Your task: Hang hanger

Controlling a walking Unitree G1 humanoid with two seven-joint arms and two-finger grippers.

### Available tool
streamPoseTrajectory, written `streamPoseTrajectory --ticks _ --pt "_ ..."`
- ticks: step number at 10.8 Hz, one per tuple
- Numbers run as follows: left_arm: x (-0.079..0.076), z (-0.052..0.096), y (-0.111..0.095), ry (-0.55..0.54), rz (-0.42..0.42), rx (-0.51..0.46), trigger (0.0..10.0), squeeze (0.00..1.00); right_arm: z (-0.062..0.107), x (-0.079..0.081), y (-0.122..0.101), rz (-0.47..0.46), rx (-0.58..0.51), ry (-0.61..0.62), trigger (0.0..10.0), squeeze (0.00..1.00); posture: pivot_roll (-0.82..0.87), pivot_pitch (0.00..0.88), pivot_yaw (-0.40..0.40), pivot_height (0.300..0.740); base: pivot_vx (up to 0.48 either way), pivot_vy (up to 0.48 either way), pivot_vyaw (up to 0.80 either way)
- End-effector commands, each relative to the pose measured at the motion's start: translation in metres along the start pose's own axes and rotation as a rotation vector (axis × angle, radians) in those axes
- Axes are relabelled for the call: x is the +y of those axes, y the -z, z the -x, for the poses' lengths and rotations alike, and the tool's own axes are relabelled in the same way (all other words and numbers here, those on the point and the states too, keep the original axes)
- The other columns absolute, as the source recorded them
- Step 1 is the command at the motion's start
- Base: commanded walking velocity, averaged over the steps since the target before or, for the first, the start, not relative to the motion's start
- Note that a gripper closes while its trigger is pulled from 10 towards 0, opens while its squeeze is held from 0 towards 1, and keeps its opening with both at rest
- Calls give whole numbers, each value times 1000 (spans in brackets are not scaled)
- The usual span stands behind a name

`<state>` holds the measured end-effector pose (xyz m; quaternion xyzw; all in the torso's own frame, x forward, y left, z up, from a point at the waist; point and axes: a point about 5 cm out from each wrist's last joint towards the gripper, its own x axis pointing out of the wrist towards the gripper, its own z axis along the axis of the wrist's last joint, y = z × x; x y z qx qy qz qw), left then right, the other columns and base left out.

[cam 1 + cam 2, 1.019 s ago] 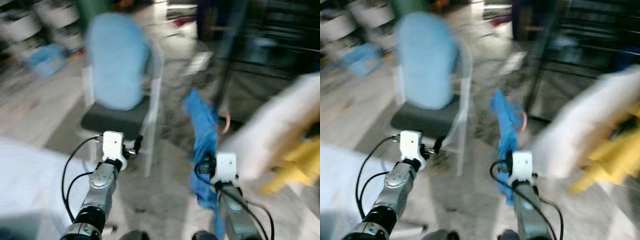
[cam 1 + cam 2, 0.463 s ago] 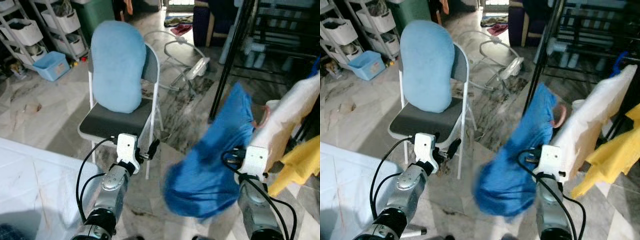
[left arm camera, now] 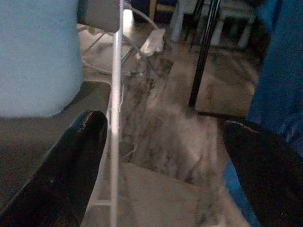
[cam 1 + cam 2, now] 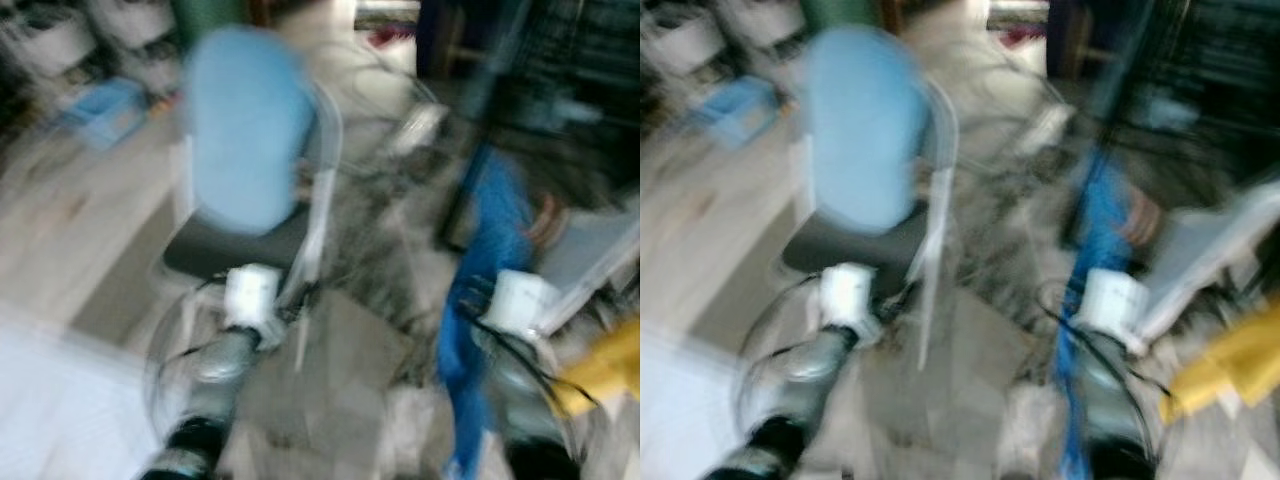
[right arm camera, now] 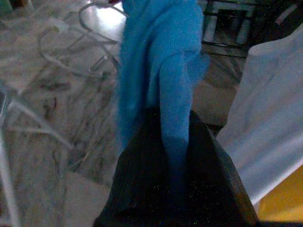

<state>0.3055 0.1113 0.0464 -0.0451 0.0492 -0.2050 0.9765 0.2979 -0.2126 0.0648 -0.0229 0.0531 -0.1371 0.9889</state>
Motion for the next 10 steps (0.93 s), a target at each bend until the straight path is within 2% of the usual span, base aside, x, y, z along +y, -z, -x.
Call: streamPoseTrajectory --ticks 1,2,6,8,10 --pt "-17 -5 1 58 9 -5 10000 0 3 -18 4 11 11 55 10000 0 -191 151 68 740 262 0 -731" --pt "-17 -3 3 56 -5 7 10000 0 6 -17 5 24 5 43 10000 0 -191 149 64 740 270 0 -631" --pt "-17 1 12 31 -15 46 10000 0 13 -7 -3 60 -43 -4 10000 0 -192 142 53 740 0 0 0" --pt "-18 0 9 43 -19 27 10000 0 4 -6 -33 58 -125 -12 10000 0 -197 157 53 740 0 0 0" --pt "-17 -1 10 39 -17 31 10000 0 -3 -8 -46 43 -147 -12 10000 0 -195 167 54 740 0 0 0"
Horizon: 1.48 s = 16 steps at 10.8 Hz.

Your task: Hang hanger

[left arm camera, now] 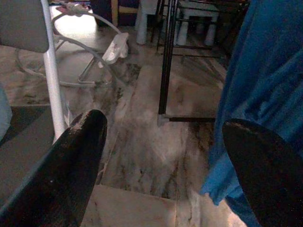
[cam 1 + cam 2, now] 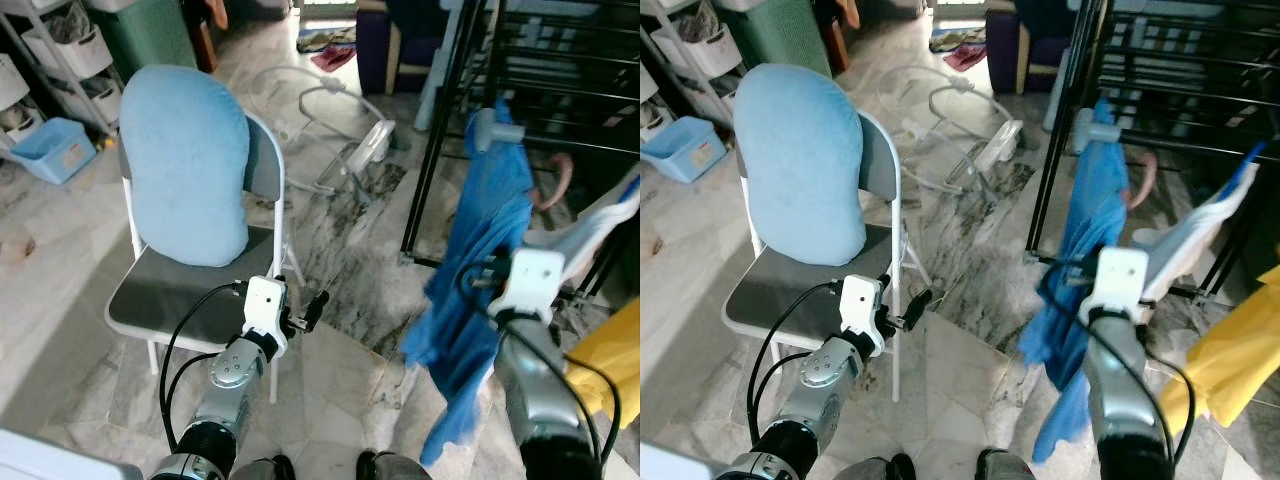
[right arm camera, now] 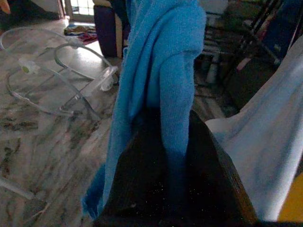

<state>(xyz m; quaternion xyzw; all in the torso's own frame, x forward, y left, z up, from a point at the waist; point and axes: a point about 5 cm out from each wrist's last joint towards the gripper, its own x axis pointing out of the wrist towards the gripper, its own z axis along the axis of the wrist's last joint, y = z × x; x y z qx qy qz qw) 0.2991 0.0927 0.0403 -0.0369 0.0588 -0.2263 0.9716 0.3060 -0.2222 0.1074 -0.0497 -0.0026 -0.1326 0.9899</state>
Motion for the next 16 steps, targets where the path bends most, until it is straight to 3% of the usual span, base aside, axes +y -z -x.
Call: streamPoseTrajectory --ticks 1,2,4,8,10,16 --pt "2 2 2 -4 -4 4 10000 0 -4 -1 -11 -17 -31 -1 10000 0 -194 168 54 740 0 0 0" --pt "3 6 5 -3 -6 9 10000 0 -23 -8 -19 -54 13 20 10000 0 -180 187 52 740 0 0 0" --pt "6 11 7 -6 -14 17 10000 0 -40 -15 -27 -86 50 46 10000 0 -155 202 51 740 0 0 0" --pt "15 22 10 -15 -36 32 10000 0 -59 -28 -30 -180 153 105 10000 0 -115 236 69 740 0 0 0" --pt "19 26 10 -13 -46 40 10000 0 -66 -24 -24 -206 222 94 10000 0 -96 252 79 740 0 0 0" --pt "18 26 5 -25 -36 40 10000 0 -79 -4 -42 -177 203 -13 10000 0 -86 248 75 740 0 0 0"
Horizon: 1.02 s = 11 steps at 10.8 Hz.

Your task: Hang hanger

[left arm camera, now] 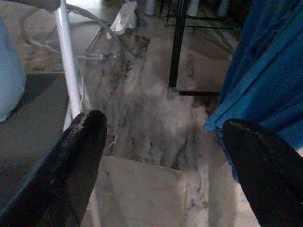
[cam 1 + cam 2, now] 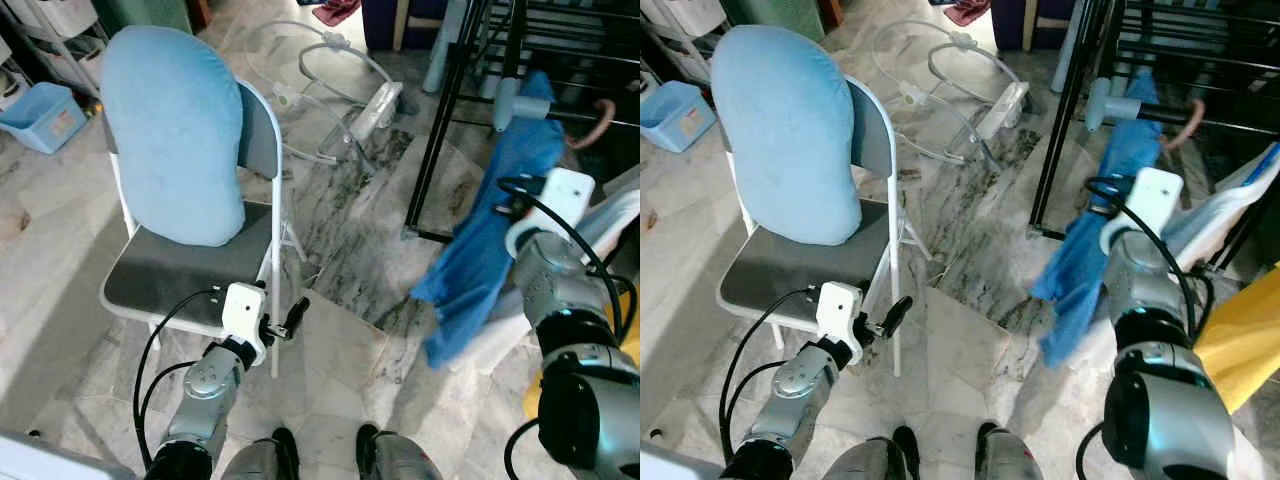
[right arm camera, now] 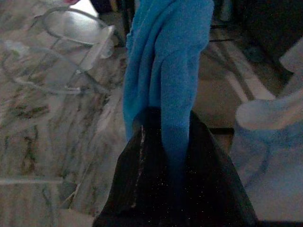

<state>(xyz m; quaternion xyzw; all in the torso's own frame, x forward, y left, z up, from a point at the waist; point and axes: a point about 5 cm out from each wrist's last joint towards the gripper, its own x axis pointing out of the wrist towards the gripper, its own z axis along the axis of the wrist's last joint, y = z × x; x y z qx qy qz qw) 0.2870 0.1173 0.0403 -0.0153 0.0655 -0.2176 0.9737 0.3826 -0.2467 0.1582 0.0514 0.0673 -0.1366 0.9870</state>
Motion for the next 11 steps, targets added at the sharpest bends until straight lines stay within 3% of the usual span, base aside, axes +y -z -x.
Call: streamPoseTrajectory --ticks 1,3,7,8,11 --pt "1 4 4 -4 7 21 10000 0 0 14 7 32 40 -65 10000 0 -88 246 71 740 0 0 0" --pt "1 4 4 -10 13 25 10000 0 1 20 17 41 69 -75 10000 0 -84 241 65 740 0 0 0" --pt "1 4 6 -12 18 37 10000 0 5 6 35 34 119 -23 10000 0 -86 237 69 740 0 0 0" --pt "1 4 6 -8 17 39 10000 0 5 4 35 22 104 -22 10000 1000 -89 237 71 740 0 0 0" --pt "-1 1 6 -4 18 42 10000 0 9 2 26 142 -37 -27 10000 1000 -102 230 75 740 0 0 0"
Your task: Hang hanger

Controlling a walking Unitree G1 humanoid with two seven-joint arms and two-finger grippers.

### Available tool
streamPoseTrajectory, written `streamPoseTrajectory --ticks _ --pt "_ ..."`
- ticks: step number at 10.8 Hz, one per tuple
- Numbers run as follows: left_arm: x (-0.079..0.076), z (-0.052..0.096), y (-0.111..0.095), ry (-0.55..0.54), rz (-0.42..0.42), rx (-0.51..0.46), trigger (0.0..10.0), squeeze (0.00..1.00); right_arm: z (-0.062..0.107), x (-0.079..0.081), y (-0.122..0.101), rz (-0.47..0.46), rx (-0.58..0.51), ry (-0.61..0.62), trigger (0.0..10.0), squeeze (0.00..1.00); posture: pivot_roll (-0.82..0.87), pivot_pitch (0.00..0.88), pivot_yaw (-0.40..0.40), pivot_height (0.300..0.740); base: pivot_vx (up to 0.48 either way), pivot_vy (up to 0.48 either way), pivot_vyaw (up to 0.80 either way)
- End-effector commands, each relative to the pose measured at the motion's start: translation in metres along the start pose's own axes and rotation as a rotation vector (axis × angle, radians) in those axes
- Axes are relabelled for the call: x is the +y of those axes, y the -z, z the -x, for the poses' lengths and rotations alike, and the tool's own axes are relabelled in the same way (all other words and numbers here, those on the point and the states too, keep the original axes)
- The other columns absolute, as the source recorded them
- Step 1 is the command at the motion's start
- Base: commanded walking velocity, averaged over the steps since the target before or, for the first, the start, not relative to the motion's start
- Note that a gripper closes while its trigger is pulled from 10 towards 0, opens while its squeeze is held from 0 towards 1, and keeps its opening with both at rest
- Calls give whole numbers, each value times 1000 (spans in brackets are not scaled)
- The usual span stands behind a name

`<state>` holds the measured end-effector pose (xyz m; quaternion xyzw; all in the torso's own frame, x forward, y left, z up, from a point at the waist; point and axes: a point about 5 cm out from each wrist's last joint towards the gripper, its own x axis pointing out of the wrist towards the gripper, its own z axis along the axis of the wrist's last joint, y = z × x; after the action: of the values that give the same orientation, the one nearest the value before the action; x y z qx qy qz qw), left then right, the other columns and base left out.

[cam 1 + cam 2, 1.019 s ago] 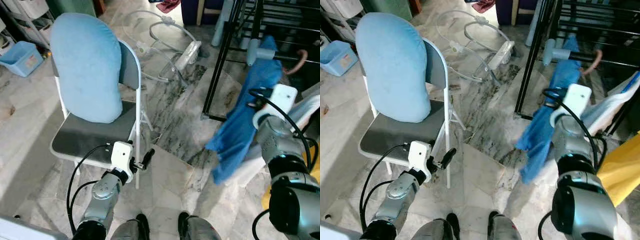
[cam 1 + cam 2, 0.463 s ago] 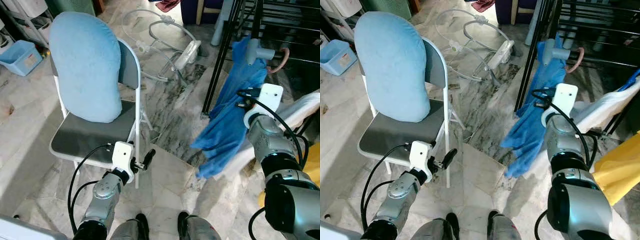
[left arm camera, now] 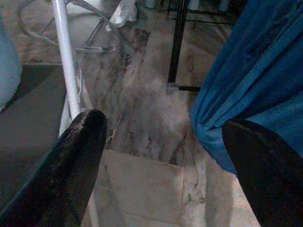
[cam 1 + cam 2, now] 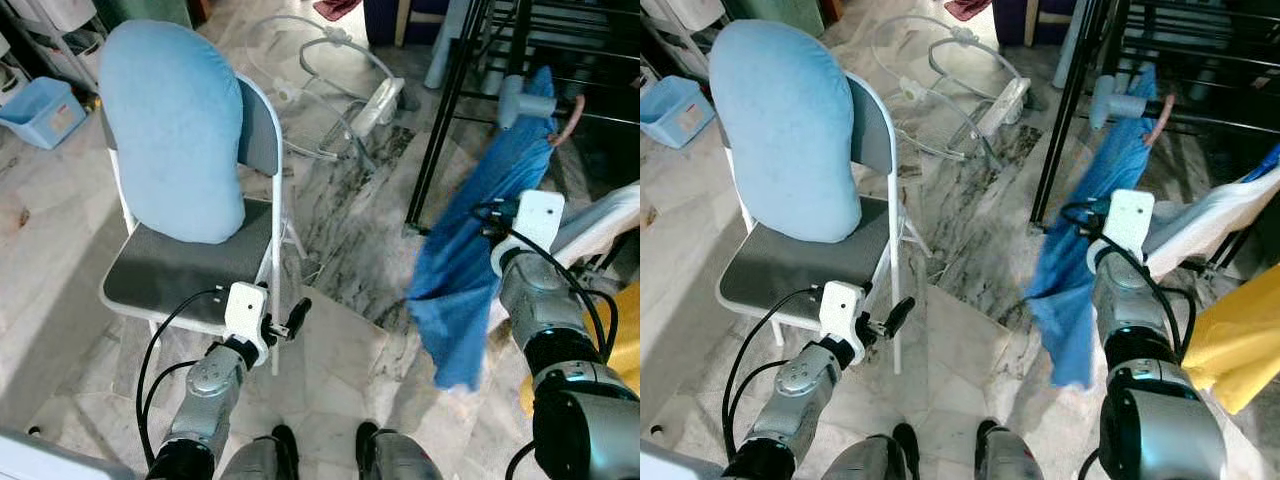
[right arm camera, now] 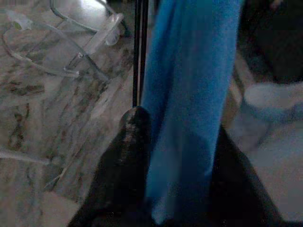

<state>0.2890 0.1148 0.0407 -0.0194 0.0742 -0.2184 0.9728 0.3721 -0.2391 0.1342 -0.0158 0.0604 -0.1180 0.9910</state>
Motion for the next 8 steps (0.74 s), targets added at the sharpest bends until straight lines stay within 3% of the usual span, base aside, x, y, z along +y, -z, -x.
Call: streamPoseTrajectory --ticks 1,3,5,8 --pt "0 2 6 -5 7 27 10000 0 3 -1 1 29 -25 8 10000 1000 -103 230 75 740 0 0 0" --pt "-1 2 6 -1 8 23 10000 0 16 -2 2 99 -156 23 10000 1000 -109 228 75 740 0 0 0" --pt "0 2 6 -3 8 19 10000 0 26 -7 6 131 -204 55 10000 1000 -110 226 76 740 0 0 0" --pt "7 -1 9 -113 -30 53 10000 0 57 -9 21 167 -254 88 10000 1000 -128 206 77 740 0 0 0"
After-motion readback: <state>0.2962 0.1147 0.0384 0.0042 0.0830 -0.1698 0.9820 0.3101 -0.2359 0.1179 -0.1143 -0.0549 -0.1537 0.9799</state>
